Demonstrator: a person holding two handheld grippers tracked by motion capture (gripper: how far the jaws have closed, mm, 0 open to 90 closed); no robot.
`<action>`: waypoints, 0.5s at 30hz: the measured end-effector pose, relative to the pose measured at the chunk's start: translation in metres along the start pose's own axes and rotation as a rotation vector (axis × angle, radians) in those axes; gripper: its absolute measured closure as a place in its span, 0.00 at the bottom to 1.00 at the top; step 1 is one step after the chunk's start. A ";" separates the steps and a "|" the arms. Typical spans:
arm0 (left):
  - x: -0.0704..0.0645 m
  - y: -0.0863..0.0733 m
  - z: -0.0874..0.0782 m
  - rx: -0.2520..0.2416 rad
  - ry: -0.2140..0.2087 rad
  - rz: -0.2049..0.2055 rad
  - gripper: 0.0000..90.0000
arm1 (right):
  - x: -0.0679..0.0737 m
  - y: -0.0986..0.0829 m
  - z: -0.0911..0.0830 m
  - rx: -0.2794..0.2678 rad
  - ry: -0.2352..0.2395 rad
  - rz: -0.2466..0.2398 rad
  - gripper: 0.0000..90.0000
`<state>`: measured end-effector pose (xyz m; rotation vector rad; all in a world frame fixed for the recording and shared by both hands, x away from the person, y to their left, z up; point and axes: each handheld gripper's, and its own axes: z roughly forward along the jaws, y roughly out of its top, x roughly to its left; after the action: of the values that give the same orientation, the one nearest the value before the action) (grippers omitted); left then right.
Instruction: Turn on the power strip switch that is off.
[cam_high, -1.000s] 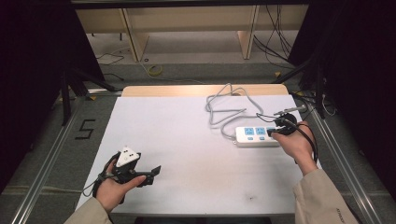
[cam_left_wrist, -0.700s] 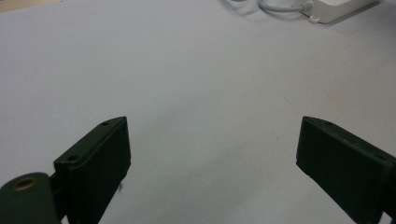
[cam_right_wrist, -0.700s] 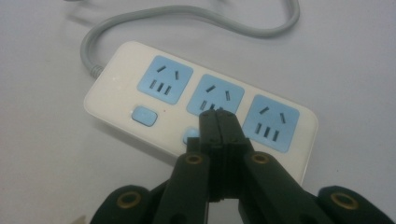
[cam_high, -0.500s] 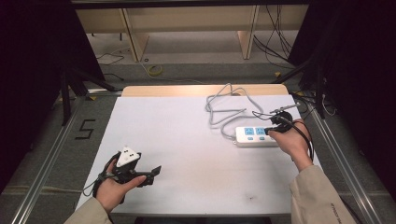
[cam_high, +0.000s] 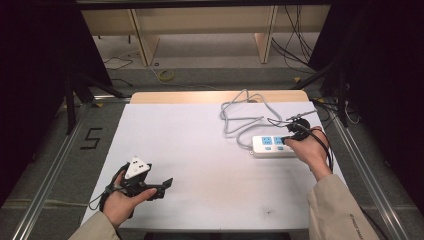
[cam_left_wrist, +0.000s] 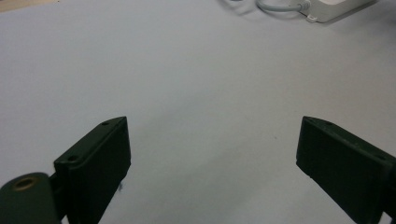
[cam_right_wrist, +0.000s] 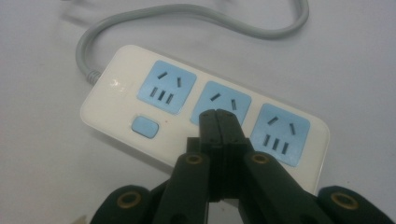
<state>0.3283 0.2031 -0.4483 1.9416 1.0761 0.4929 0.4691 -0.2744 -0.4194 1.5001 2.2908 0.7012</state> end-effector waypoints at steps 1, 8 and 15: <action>0.000 0.000 0.000 0.000 -0.001 -0.001 0.11 | 0.000 0.001 0.000 0.003 0.000 0.003 1.00; 0.000 0.000 0.000 0.002 0.000 0.000 0.11 | 0.000 0.002 0.004 0.025 0.002 0.005 1.00; 0.000 0.000 0.000 0.001 -0.002 0.000 0.11 | 0.000 0.003 0.008 0.048 0.001 0.009 1.00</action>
<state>0.3283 0.2032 -0.4485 1.9426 1.0756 0.4907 0.4751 -0.2716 -0.4243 1.5326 2.3189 0.6534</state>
